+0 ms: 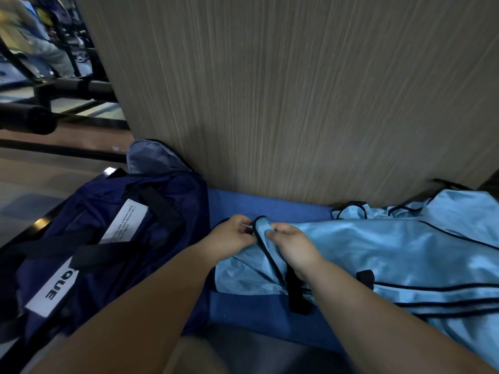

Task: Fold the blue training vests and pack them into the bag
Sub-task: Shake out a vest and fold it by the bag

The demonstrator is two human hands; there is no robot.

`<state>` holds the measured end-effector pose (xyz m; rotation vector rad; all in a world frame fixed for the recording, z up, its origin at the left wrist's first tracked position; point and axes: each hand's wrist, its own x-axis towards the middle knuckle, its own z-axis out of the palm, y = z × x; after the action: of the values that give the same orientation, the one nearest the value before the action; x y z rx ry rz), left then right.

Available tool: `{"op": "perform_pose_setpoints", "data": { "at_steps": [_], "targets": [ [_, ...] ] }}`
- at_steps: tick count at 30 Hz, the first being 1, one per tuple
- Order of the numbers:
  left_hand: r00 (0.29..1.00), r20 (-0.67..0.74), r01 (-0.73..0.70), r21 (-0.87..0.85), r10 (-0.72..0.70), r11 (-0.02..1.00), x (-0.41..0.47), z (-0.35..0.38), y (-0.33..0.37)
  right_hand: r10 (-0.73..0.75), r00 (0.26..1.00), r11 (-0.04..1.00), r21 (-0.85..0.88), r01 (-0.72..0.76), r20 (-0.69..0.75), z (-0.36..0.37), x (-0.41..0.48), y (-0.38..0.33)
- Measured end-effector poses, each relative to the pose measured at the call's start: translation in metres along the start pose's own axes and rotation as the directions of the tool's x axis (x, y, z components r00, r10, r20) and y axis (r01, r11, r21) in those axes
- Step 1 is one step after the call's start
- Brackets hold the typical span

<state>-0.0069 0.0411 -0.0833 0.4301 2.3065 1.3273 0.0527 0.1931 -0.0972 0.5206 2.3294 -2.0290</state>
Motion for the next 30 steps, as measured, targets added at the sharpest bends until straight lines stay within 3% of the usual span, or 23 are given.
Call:
{"op": "perform_pose_setpoints", "data": {
  "at_steps": [3,5,6,8,10,11,13,16,17,19,20,22,24,26,30],
  "targets": [
    [1.000,-0.004,0.004,-0.160,-0.005,0.987,-0.007,-0.008,0.002,-0.117,0.993,0.990,-0.080,0.115,-0.024,0.001,-0.003,-0.004],
    [0.988,-0.153,-0.030,-0.225,-0.005,0.974,-0.012,-0.015,0.007,-0.237,0.971,0.952,-0.202,0.229,-0.018,0.001,-0.003,-0.001],
    [0.958,-0.285,-0.066,-0.242,-0.006,0.968,-0.013,-0.019,0.009,-0.290,0.956,0.908,-0.304,0.288,0.042,0.001,-0.005,0.001],
    [0.857,-0.515,-0.140,-0.241,-0.005,0.960,-0.012,-0.027,0.011,-0.271,0.916,0.771,-0.503,0.391,0.296,0.003,-0.011,0.006],
    [0.828,-0.560,-0.151,-0.156,0.039,0.976,-0.009,-0.031,0.009,-0.165,0.821,0.590,-0.613,0.527,0.547,0.006,-0.017,0.010],
    [0.840,-0.538,-0.144,-0.098,0.070,0.985,-0.008,-0.030,0.007,-0.131,0.779,0.524,-0.625,0.579,0.613,0.008,-0.021,0.011],
    [0.876,-0.469,-0.117,0.025,0.115,0.993,-0.003,-0.024,0.000,-0.151,0.782,0.502,-0.634,0.588,0.605,0.010,-0.029,0.012],
    [0.910,-0.348,-0.122,0.295,0.225,0.948,-0.002,-0.008,-0.009,-0.306,0.867,0.626,-0.604,0.494,0.393,0.002,-0.034,0.010],
    [0.920,-0.297,-0.144,0.351,0.256,0.925,-0.001,-0.002,-0.011,-0.343,0.884,0.627,-0.624,0.467,0.317,-0.001,-0.032,0.010],
    [0.956,-0.189,-0.143,0.372,0.226,0.917,-0.003,0.014,-0.014,-0.383,0.903,0.530,-0.754,0.389,0.197,-0.009,-0.028,0.011],
    [0.974,-0.128,-0.129,0.355,0.185,0.926,-0.004,0.024,-0.016,-0.346,0.924,0.458,-0.829,0.320,0.165,-0.013,-0.027,0.014],
    [0.993,0.026,-0.112,0.417,0.112,0.902,-0.004,0.043,-0.026,-0.093,0.981,0.322,-0.927,0.194,0.173,-0.021,-0.026,0.021],
    [0.985,0.169,-0.146,0.679,0.040,0.720,-0.003,0.054,-0.041,0.163,0.963,0.267,-0.950,0.164,0.213,-0.027,-0.027,0.030],
    [0.980,0.198,-0.152,0.800,-0.015,0.581,0.004,0.049,-0.047,0.219,0.950,0.282,-0.946,0.157,0.223,-0.034,-0.029,0.035],
    [0.973,0.213,-0.137,0.838,-0.087,0.528,0.014,0.040,-0.039,0.265,0.929,0.307,-0.936,0.174,0.259,-0.052,-0.040,0.030]
  ]
}}
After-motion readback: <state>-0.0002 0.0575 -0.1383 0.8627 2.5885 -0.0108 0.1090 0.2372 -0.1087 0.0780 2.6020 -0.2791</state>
